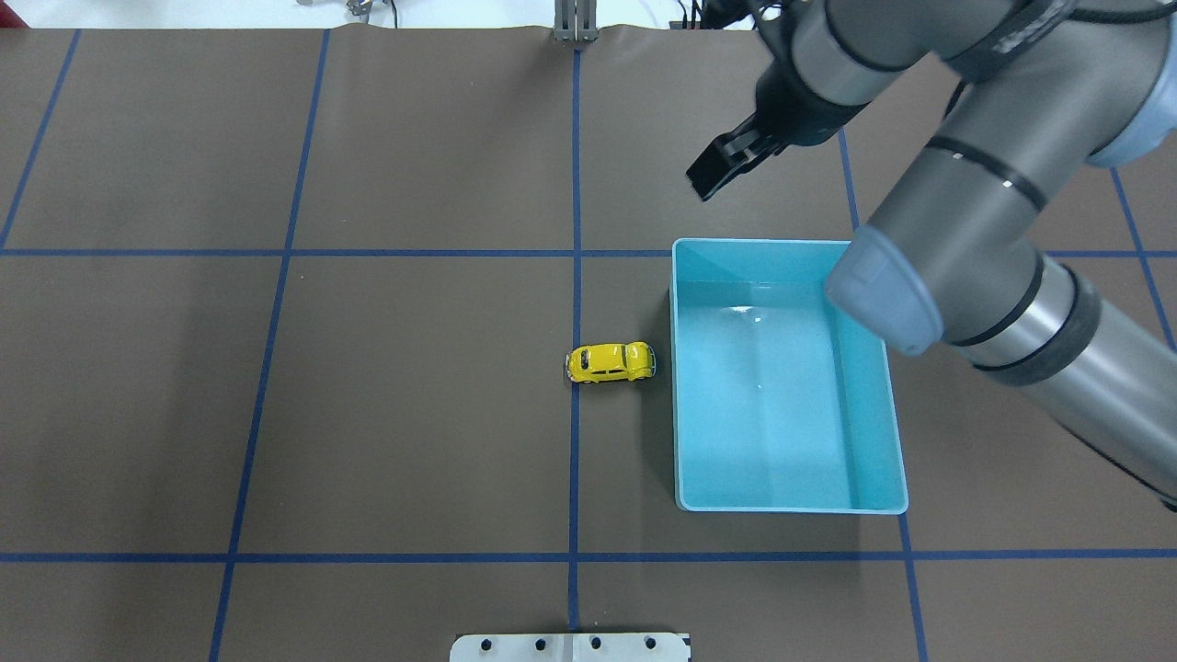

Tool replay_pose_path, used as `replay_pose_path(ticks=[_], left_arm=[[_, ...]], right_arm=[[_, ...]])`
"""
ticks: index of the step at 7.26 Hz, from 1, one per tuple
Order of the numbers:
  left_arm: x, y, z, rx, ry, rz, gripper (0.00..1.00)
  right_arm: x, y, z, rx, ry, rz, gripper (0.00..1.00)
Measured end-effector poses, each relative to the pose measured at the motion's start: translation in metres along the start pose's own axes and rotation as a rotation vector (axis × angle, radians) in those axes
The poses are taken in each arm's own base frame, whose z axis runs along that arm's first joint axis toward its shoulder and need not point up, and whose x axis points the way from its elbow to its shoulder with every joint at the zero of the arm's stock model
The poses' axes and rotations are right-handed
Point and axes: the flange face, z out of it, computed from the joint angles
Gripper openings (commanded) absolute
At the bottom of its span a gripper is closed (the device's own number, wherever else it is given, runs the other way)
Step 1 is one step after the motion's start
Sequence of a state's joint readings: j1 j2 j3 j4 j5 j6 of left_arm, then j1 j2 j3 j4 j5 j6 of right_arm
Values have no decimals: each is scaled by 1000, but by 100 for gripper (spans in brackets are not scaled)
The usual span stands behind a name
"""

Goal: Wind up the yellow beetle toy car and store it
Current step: 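Reach the right gripper over the yellow car beside the bin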

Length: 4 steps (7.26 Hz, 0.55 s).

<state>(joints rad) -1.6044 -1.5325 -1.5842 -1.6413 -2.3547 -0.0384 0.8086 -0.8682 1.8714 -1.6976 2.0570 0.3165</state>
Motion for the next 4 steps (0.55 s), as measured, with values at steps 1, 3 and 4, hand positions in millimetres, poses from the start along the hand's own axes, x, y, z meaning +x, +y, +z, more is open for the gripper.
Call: replay_pose_path(ticks=[1, 3, 4], left_arm=[[0, 0, 0, 0, 0, 0, 100], [0, 0, 0, 0, 0, 0, 100], [0, 0, 0, 0, 0, 0, 100]], right_arm=[[-43, -4, 17, -1, -3, -162, 100], [-97, 3, 65, -43, 10, -427, 100], [-104, 2, 92, -69, 16, -519, 100]])
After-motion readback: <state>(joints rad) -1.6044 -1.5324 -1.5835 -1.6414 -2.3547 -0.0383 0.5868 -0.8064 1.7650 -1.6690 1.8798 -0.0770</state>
